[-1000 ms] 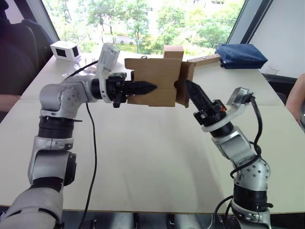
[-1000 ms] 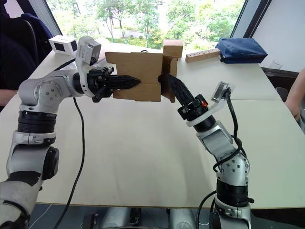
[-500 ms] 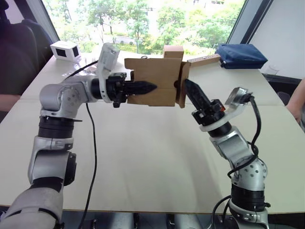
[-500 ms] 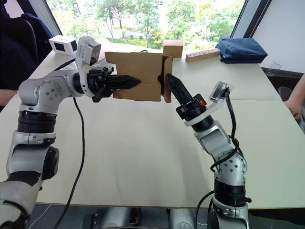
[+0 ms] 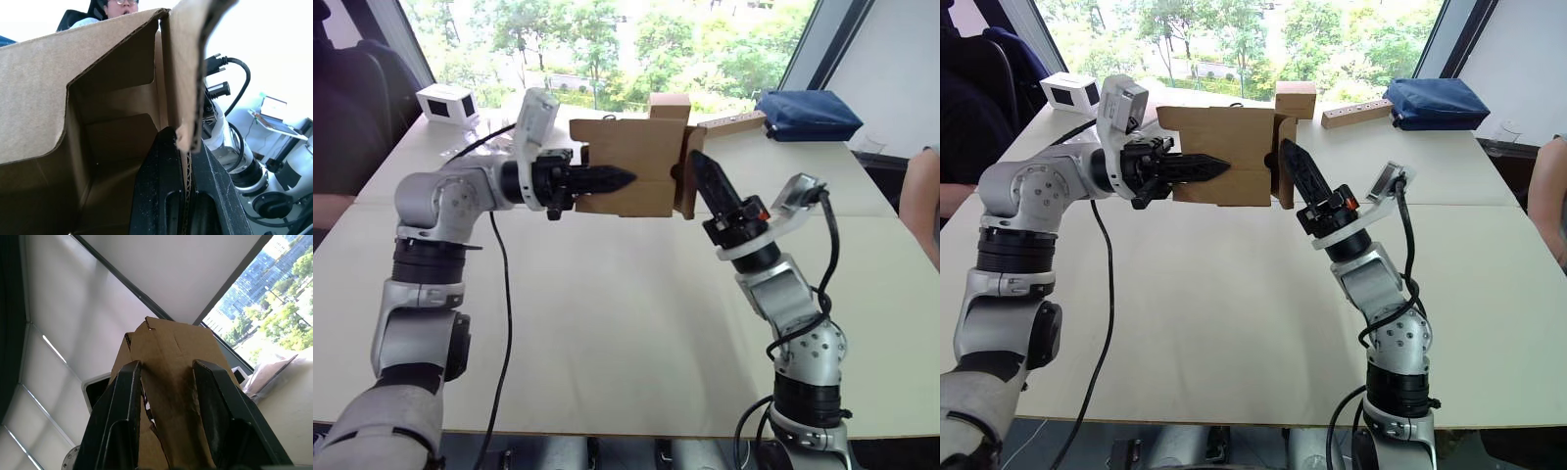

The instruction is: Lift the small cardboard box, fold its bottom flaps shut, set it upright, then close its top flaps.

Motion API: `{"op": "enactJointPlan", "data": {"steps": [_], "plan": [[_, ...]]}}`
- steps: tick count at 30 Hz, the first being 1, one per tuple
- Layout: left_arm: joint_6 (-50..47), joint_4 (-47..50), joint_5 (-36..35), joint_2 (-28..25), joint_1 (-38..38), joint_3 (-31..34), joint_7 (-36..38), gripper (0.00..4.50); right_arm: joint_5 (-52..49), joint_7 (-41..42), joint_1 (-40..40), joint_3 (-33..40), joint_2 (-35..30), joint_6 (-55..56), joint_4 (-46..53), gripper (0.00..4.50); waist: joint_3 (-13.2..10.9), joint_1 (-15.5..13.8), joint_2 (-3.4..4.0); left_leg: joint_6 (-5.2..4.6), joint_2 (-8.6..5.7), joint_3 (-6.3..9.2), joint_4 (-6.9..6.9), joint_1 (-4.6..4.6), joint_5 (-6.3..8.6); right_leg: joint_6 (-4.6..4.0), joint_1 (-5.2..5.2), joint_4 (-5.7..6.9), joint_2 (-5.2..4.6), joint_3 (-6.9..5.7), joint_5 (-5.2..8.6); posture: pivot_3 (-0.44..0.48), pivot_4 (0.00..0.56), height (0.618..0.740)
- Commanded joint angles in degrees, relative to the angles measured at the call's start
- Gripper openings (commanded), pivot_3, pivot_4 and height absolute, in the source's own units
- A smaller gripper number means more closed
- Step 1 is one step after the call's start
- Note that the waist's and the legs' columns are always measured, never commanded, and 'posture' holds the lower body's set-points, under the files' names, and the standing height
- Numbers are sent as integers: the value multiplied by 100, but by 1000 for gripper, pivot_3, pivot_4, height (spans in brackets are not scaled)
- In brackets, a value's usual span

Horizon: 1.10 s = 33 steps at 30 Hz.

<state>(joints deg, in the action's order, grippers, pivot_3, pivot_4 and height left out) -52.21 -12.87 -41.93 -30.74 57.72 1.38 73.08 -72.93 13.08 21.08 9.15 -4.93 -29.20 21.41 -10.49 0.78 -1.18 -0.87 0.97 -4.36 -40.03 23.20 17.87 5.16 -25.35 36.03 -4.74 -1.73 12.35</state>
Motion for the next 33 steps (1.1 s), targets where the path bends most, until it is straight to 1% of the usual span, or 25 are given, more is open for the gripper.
{"op": "enactJointPlan", "data": {"steps": [1,8,14,17,25,33], "plan": [[73,102,-129,36,153,186,-19,0,219,-121,200,-134,281,231,81,1697,0,1,0,0,0,0,0,0,0,0,0,0,1,0,0,0,150,740],[134,55,-124,147,145,234,-112,0,521,-312,359,-207,649,472,55,1697,0,-3,0,2,0,0,0,0,-1,0,-1,1,0,0,0,0,150,740],[170,23,-112,233,156,275,-192,0,524,-371,380,-369,846,469,156,1697,0,4,1,2,0,0,0,0,-1,0,-1,1,1,0,0,0,150,740],[231,-52,-87,313,177,336,-283,0,454,-439,375,-399,1085,544,187,1697,0,3,1,3,0,0,0,0,-1,0,-1,1,1,0,0,0,150,740],[231,-5,-84,382,112,306,-316,0,667,-546,486,-579,1517,705,119,1697,0,7,2,4,0,0,0,0,-2,0,-1,2,1,0,0,0,150,740],[232,10,-72,377,90,294,-313,0,843,-538,436,-671,1485,814,129,1697,1,8,2,4,-1,0,0,0,-2,0,-1,2,1,0,0,0,150,740]]}}
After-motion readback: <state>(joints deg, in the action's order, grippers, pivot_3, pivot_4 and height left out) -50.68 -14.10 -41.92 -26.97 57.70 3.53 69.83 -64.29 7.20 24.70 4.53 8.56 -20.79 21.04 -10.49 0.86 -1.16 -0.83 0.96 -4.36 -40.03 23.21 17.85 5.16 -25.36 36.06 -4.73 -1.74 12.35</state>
